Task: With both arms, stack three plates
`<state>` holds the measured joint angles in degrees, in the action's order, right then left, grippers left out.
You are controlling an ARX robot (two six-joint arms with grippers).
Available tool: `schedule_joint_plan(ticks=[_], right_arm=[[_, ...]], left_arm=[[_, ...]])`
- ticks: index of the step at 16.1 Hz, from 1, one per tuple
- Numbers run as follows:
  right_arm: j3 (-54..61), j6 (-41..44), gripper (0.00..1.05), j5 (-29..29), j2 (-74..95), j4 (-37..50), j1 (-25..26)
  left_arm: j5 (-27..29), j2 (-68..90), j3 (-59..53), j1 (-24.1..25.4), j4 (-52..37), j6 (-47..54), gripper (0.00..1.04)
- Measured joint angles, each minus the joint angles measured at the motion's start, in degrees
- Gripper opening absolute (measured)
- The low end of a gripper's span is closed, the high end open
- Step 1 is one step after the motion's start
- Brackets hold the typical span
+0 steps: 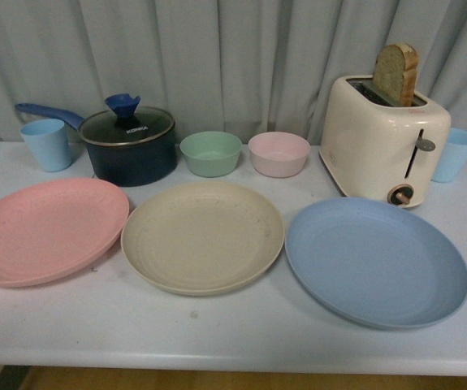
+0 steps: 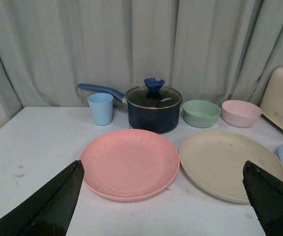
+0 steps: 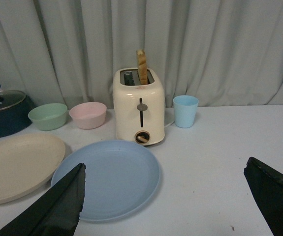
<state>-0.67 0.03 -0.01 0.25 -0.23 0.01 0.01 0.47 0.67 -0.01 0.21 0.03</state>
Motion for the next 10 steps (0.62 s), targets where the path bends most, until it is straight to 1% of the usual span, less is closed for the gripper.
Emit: schedule_joint_plan(ticks=[1,2,3,4,5,6,7,9,10], right_arm=[[0.0,0.0,0.98,0.0,0.0,0.0,0.0],[0.0,0.0,0.98,0.0,0.0,0.0,0.0],[0.0,0.0,0.98,-0.1,0.0,0.0,0.0],[0.0,0.0,0.98,0.2,0.0,0.1,0.0],[0.0,0.0,0.98,-0.2,0.0,0.0,0.1],[0.0,0.0,0.98,0.1,0.0,0.1,0.0],[0.0,0.0,0.98,0.0,0.0,0.1,0.0],[0.0,0.0,0.98,0.0,0.0,0.0,0.0],[0.0,0.0,0.98,0.0,0.0,0.1,0.0]], left_arm=[[0.0,0.0,0.0,0.0,0.0,0.0,0.98],[2.7,0.7,0.8,-0.9,3.1,-1.1,0.98],[15.4,7.7,5.6,-7.1,14.1,-5.5,0.98],[24.6,14.9,9.5,-9.5,19.1,-9.1,0.98],[28.7,16.7,10.0,-6.6,15.6,-9.8,0.98],[26.4,20.4,12.2,-2.7,8.8,-9.4,0.98],[21.4,27.6,15.7,-0.4,0.5,-8.0,0.98],[9.8,47.3,21.8,5.3,-15.6,-4.7,0.98],[4.7,58.6,26.7,7.8,-21.5,-3.2,0.98]])
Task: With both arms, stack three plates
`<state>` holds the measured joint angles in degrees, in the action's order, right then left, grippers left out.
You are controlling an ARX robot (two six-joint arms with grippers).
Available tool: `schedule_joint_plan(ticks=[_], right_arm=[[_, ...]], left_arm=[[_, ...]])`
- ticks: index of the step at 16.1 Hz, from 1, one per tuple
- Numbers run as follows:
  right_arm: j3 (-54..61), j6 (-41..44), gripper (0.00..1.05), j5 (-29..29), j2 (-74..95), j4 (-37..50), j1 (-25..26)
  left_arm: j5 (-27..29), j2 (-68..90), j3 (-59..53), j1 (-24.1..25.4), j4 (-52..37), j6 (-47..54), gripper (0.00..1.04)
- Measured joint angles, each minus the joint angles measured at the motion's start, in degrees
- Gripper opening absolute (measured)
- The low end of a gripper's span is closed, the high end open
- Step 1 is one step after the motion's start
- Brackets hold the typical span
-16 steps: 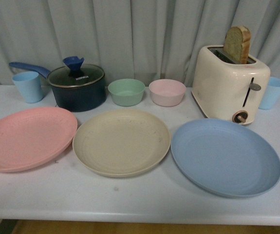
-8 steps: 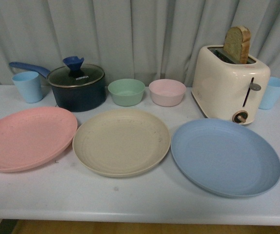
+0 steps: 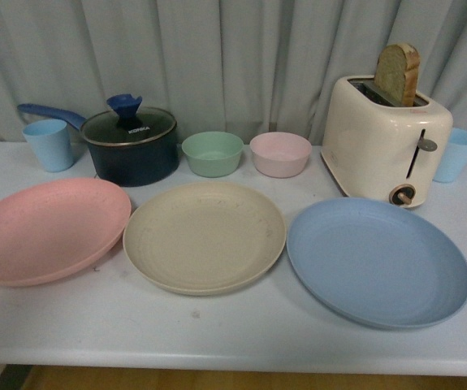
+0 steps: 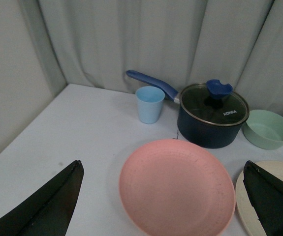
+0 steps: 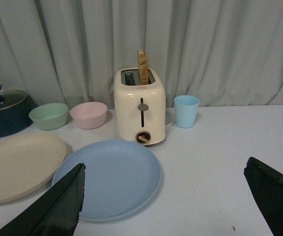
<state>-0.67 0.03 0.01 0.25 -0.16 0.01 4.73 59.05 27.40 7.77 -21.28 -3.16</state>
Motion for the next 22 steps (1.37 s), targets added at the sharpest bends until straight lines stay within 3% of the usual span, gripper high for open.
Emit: schedule_joint_plan(ticks=[2,5,7,13,19,21,22], right_arm=[[0.0,0.0,0.98,0.0,0.0,0.0,0.0],[0.0,0.0,0.98,0.0,0.0,0.0,0.0],[0.0,0.0,0.98,0.0,0.0,0.0,0.0],[0.0,0.0,0.98,0.0,0.0,0.0,0.0],[0.0,0.0,0.98,0.0,0.0,0.0,0.0],[0.0,0.0,0.98,0.0,0.0,0.0,0.0],[0.0,0.0,0.98,0.0,0.0,0.0,0.0]], left_arm=[[-6.0,19.6,10.8,3.4,-3.4,2.3,0.98],[-13.0,44.5,26.1,7.2,3.8,6.8,0.98],[-14.7,52.3,31.4,8.8,7.5,8.5,0.98],[-17.5,59.3,37.6,10.3,11.0,9.2,0.98],[-12.7,71.8,47.5,10.3,16.4,10.7,0.98],[-14.3,72.5,47.7,10.3,17.2,9.6,0.50],[-14.1,72.4,47.7,10.3,17.4,9.6,0.40]])
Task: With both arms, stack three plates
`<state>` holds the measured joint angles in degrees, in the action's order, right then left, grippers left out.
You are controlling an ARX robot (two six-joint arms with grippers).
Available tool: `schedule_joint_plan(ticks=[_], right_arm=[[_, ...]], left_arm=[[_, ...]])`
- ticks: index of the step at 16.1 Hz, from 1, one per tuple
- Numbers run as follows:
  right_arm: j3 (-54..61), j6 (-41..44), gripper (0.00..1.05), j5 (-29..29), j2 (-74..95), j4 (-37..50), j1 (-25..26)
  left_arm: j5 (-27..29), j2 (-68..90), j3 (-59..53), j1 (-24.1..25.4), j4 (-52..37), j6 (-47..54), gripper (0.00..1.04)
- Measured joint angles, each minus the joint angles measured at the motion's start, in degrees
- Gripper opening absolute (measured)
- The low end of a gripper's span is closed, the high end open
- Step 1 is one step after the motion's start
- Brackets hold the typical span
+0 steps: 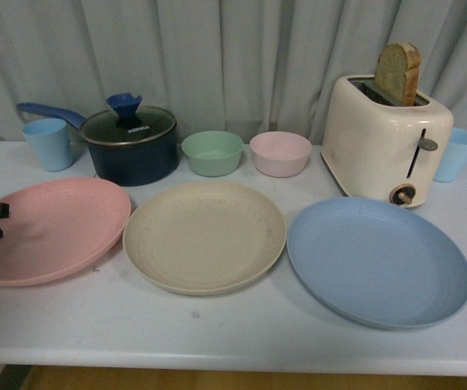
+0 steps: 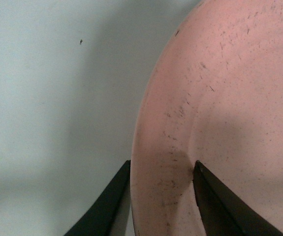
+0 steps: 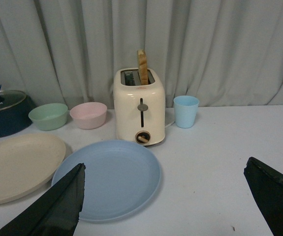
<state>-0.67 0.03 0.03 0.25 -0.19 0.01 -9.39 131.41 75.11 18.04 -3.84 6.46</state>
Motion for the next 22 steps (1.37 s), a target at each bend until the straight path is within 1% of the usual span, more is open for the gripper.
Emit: schedule_joint_plan(ticks=[2,3,4,5,7,11,12,13,15,17,20,22], right_arm=[[0.0,0.0,0.98,0.0,0.0,0.0,0.0],[0.0,0.0,0.98,0.0,0.0,0.0,0.0],[0.0,0.0,0.98,0.0,0.0,0.0,0.0],[0.0,0.0,0.98,0.0,0.0,0.0,0.0],[0.0,0.0,0.98,0.0,0.0,0.0,0.0],[0.0,0.0,0.98,0.0,0.0,0.0,0.0],[0.0,0.0,0.98,0.0,0.0,0.0,0.0],[0.0,0.0,0.98,0.0,0.0,0.0,0.0],[0.0,0.0,0.98,0.0,0.0,0.0,0.0],[0.0,0.0,0.98,0.0,0.0,0.0,0.0],[0.0,0.0,0.98,0.0,0.0,0.0,0.0],[0.0,0.0,0.98,0.0,0.0,0.0,0.0]], left_arm=[[0.3,-0.7,0.0,0.1,0.5,-0.4,0.19],[-0.1,-1.2,0.0,0.3,0.7,-0.6,0.11],[-0.4,-2.0,-0.3,0.6,0.9,-1.0,0.05],[-0.8,-3.3,-1.1,0.7,0.7,-1.6,0.03],[-0.4,-7.6,-4.2,1.1,0.3,-1.6,0.03],[0.8,-22.7,-15.5,3.5,-1.5,4.1,0.03],[0.7,-26.1,-17.1,3.5,-1.8,4.5,0.03],[0.1,-29.9,-18.3,2.6,-2.0,4.5,0.03],[-1.5,-35.0,-18.6,-1.7,-2.1,3.8,0.03],[-3.1,-35.6,-17.5,-7.3,-2.8,1.6,0.03],[-1.1,-28.7,-14.6,-14.3,-4.3,-1.8,0.03],[0.0,-23.0,-12.2,-17.4,-5.5,-4.3,0.03]])
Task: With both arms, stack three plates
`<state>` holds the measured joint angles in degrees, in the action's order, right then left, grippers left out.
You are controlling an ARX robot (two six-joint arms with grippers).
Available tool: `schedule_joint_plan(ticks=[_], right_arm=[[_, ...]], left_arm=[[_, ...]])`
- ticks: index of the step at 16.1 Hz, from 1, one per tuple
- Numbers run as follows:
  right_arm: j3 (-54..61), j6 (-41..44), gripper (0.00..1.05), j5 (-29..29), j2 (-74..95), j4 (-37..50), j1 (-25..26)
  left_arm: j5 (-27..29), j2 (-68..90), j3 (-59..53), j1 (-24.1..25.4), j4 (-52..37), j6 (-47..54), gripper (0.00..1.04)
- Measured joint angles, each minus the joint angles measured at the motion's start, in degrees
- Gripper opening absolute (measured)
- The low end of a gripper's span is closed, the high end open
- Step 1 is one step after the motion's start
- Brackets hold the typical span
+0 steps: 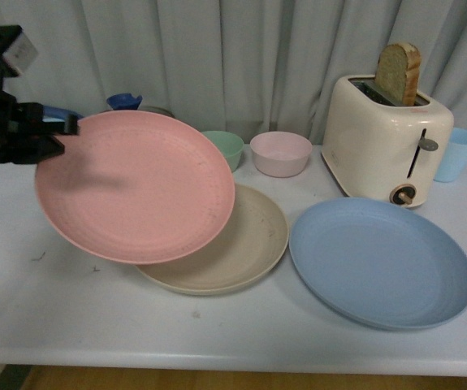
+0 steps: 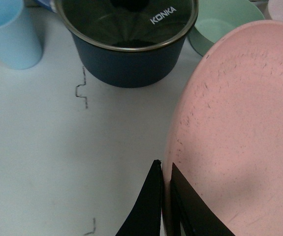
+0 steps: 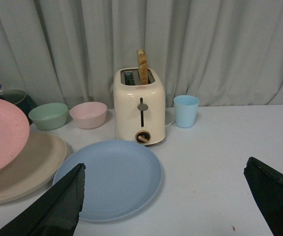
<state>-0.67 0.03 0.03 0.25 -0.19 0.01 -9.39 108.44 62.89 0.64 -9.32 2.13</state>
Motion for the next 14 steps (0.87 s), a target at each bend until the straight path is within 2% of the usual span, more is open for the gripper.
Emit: schedule_joint_plan(ticks=[6,14], right_arm=[[0.0,0.0,0.98,0.0,0.0,0.0,0.0],[0.0,0.0,0.98,0.0,0.0,0.0,0.0]], left_arm=[[0.8,10.5,4.9,-3.7,-3.4,-7.5,0.03],[0.8,14.6,6.1,-4.1,-5.4,-8.9,0.03]])
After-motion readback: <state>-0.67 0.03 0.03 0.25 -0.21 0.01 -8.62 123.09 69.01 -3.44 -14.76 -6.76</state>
